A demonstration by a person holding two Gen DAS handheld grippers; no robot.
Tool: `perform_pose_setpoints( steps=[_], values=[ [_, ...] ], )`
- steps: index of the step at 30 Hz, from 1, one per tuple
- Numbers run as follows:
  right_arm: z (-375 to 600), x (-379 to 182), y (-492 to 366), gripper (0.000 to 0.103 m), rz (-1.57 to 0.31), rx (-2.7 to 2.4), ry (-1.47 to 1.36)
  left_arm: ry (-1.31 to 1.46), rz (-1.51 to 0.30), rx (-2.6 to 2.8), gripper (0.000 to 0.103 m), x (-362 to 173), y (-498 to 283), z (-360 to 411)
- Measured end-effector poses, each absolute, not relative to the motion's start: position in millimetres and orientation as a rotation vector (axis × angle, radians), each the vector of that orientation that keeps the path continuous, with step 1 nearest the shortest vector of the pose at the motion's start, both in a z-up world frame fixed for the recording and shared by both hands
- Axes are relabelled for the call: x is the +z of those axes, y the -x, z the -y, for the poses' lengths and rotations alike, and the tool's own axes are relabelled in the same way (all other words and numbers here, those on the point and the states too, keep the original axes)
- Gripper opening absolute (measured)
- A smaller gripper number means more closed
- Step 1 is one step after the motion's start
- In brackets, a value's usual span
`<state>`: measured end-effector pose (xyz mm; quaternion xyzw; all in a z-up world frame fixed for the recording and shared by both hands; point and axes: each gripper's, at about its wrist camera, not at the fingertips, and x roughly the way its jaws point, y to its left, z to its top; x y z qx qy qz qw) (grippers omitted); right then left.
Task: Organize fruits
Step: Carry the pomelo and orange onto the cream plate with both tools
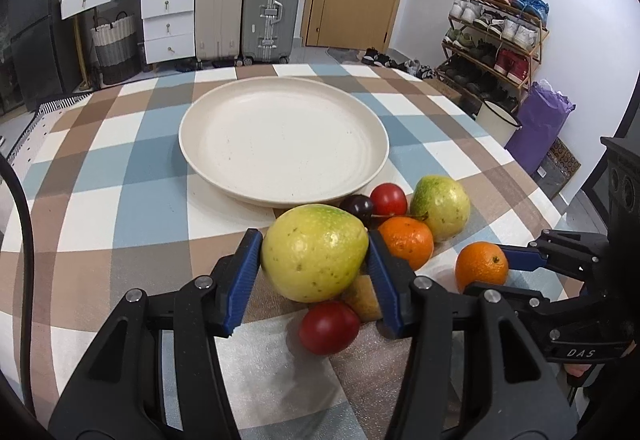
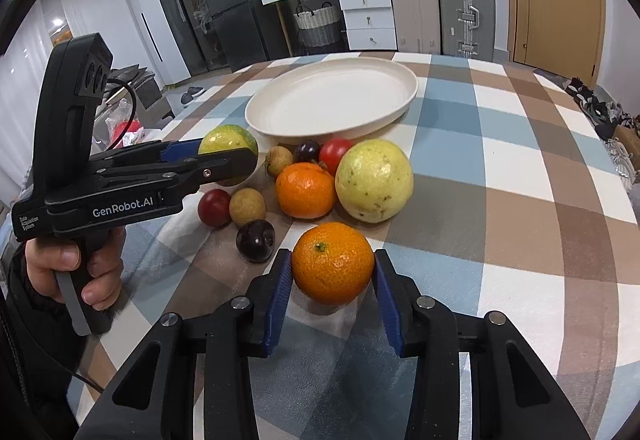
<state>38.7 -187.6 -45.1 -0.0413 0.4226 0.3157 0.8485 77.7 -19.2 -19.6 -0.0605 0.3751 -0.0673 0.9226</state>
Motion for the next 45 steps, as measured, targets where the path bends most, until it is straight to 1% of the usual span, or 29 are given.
perform_pose_setpoints(
  steps=[14,20,45],
  values=[
    [187.9,-8.9,-64.3,0.041,-0.784,0.675,0.049,0.124,-0.7,-0.082,0.05,1.0,-77.5,6.8],
    [181.2,2.1,-79.5,0.041,-0.769,0.683,0.038,0.12,-0.676,-0.06,0.05,6.7,-84.8,5.6],
    [142.4,-1.0,-154.4,0.041,-0.827,0.664,0.014,0.126,-0.653,-0.026,0.05,-3.0,-141.3,-5.8]
  ],
)
